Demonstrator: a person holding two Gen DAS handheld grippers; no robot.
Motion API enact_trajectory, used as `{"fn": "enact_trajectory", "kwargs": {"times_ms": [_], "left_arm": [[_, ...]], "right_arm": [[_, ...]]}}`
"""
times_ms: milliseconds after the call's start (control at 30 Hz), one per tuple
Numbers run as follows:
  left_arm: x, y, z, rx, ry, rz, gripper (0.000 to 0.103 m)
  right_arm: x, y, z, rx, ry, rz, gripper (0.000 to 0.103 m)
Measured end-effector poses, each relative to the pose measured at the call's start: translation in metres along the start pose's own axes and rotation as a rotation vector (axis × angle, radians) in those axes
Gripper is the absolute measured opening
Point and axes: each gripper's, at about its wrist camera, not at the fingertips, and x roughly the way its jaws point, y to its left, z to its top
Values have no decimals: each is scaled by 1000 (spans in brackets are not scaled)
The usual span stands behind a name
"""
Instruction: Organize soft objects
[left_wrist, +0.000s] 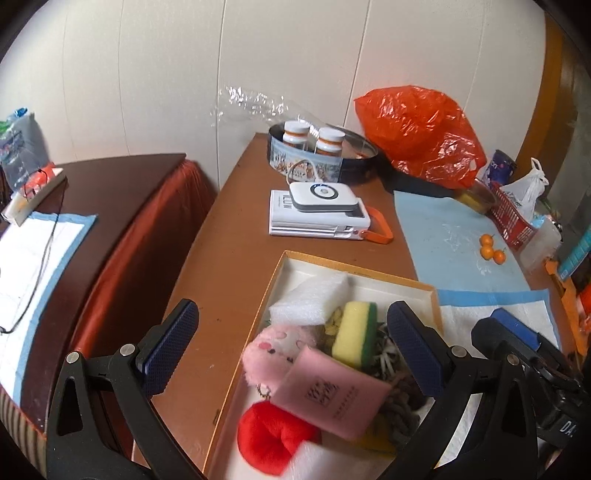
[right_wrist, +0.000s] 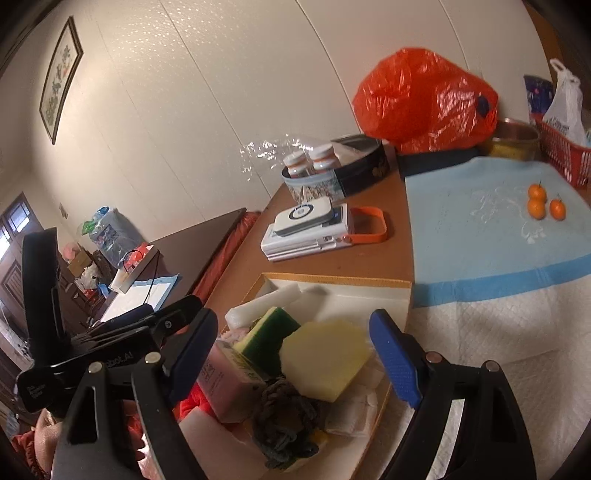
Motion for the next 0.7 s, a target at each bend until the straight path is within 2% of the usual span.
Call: {"fn": "enact_trajectory", "kwargs": {"times_ms": [167,367,500,700], "left_arm": [[-31,-5,-7,7,-46,8,103],[-67,-10,-13,6,-94,68,103],[-99,-15,-22,-1,-157,183,103],[-145,-29,-41,-7,-230,354,103]], "right_arm": [[-22,7,-4,-41,-51,-45,85],[-42,16,-9,-77,-95,-70,85],[-59,25,-14,-112,-122,-87,85],[-101,37,-21,-167,-225,-162,85]]}}
